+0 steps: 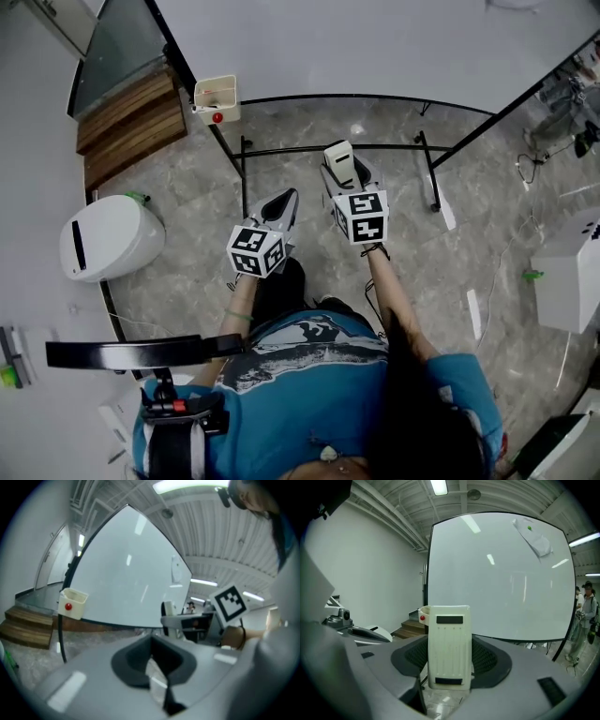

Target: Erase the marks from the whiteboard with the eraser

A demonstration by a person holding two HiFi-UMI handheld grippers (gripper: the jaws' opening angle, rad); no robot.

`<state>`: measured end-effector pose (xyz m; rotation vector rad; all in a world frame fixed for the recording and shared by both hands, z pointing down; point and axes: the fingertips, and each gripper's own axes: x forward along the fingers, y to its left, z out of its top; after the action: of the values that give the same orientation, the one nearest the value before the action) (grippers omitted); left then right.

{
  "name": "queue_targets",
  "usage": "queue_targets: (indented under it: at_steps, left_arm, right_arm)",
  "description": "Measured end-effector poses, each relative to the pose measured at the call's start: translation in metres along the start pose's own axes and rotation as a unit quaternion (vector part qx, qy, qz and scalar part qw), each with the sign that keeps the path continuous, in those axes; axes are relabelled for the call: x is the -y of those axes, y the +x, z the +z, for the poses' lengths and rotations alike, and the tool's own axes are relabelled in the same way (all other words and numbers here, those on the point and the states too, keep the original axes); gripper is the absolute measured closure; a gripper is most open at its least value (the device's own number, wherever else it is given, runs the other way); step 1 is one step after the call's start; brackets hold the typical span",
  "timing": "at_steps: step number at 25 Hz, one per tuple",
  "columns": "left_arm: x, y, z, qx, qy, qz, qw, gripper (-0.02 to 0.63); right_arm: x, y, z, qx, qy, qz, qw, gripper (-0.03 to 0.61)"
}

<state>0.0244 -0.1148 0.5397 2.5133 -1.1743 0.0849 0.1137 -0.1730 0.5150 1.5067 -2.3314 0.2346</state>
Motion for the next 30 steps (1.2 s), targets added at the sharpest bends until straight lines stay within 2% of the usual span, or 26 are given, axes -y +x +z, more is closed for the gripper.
queue_targets:
  at_steps: [6, 14, 24, 30]
  left_arm:
    - [0.085, -0.043, -0.039, 0.013, 0.002, 0.026, 0.9996, 0.611]
    - [0.144, -0.096, -0.074, 0.0, 0.014, 0.059, 0.9982, 0.611]
    - [0.165, -0.127, -0.086, -0.006, 0.025, 0.052, 0.9983, 0.611]
    - [0.157, -0.169, -0.088, -0.01, 0.039, 0.05, 0.9979, 0.611]
  right_arm:
    - [-0.02, -0.088, -0.059, -0.012, 0.001, 0.036, 0.999, 0.316]
    - [-0.045, -0.159, -0.101, -0.013, 0.007, 0.063, 0.998, 0.316]
    - [-0.085, -0.195, -0.124, -0.022, 0.027, 0.081, 0.996, 0.316]
    - [-0.127, -0.205, -0.127, -0.03, 0.031, 0.081, 0.996, 0.316]
